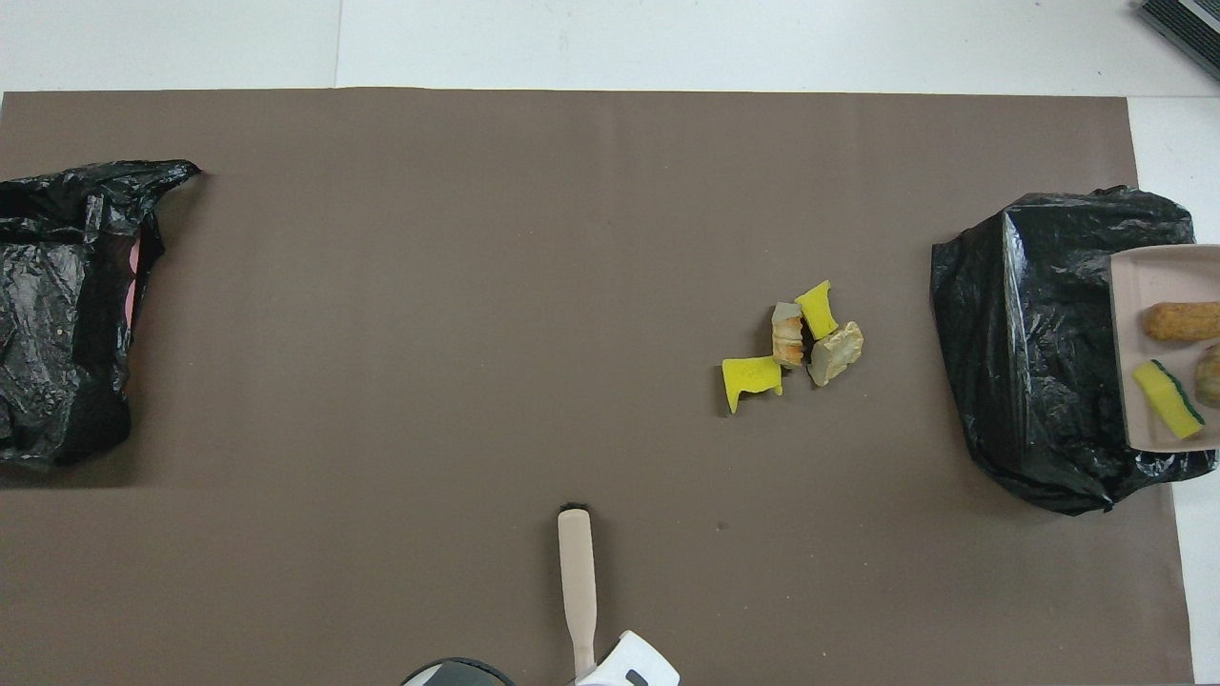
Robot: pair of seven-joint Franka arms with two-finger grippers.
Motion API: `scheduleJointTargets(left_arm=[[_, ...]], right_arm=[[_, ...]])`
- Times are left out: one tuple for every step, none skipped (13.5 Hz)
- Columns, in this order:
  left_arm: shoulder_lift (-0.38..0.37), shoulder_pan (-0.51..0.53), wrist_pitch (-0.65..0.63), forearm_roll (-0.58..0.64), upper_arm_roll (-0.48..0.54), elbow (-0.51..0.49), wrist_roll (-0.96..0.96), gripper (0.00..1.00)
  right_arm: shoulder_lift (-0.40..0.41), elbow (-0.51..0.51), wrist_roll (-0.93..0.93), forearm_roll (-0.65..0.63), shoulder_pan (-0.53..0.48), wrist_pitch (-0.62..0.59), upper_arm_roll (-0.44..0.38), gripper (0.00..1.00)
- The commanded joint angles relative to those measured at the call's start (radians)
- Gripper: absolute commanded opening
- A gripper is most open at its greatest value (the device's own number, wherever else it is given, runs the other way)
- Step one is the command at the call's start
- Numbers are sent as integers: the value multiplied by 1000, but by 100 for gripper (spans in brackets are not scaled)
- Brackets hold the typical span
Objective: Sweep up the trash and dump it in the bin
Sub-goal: 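Carry the dustpan to the nearby black bag and tip it with the right gripper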
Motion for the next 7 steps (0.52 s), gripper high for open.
scheduleJointTargets(left_arm=[[12,-15,7,-11,16,16,-7,8],[12,-9,4,-11,17,24,-7,16],[12,-8,2,-11,17,27,-8,49],[6,-8,-2,-11,22,29,-2,64],[3,-5,-7,-11,28,36,1,74],[6,24,-13,-11,28,56,16,86],[11,66,-31,-11,26,84,50,98]], right_arm=[[-12,-44,-48,-62,-3,83,8,0],[-11,-44,-42,-69,-3,94,10,0],[-11,-46,-35,-92,1,109,11,0],[-11,-46,-20,-114,26,104,11,0],[-12,-49,-18,-129,32,97,11,0],[-12,-49,-19,-156,35,97,11,0],[-12,-49,-19,-192,35,100,11,0]])
